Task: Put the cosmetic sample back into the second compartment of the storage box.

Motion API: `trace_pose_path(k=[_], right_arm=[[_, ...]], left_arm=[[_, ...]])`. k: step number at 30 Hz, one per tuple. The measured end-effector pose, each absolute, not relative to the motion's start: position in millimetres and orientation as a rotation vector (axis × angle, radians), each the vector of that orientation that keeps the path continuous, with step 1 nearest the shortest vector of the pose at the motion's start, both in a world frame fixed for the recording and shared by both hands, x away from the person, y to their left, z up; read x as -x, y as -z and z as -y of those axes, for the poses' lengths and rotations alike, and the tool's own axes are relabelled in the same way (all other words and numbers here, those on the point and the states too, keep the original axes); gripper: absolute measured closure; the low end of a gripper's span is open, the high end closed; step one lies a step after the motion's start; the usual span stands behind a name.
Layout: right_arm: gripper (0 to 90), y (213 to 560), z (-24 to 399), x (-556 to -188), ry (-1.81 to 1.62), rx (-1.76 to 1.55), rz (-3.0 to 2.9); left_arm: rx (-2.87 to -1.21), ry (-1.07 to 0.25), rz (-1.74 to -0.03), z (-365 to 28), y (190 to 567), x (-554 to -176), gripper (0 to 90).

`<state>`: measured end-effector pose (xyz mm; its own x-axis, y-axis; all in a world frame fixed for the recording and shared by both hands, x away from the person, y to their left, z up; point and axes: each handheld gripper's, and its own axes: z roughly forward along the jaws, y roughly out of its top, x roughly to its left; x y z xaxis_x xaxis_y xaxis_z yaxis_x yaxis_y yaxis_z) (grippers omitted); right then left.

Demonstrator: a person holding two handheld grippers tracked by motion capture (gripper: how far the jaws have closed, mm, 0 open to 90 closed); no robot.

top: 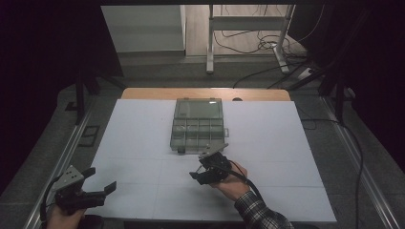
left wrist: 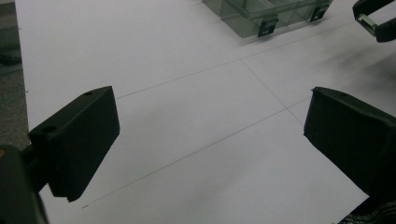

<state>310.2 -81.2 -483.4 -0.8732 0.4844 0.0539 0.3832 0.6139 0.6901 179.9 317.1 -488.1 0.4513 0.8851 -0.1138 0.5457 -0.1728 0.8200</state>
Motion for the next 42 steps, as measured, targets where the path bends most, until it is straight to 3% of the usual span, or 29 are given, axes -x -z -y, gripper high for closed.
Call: trace_pose_path(k=[42], right_arm=[[39.9, 466.1, 74.6, -384.8, -1.110, -0.835, -2.615]], left_arm=[[-1.838, -0.477, -1.233, -319.0, 488.7, -182.5, 3.8]])
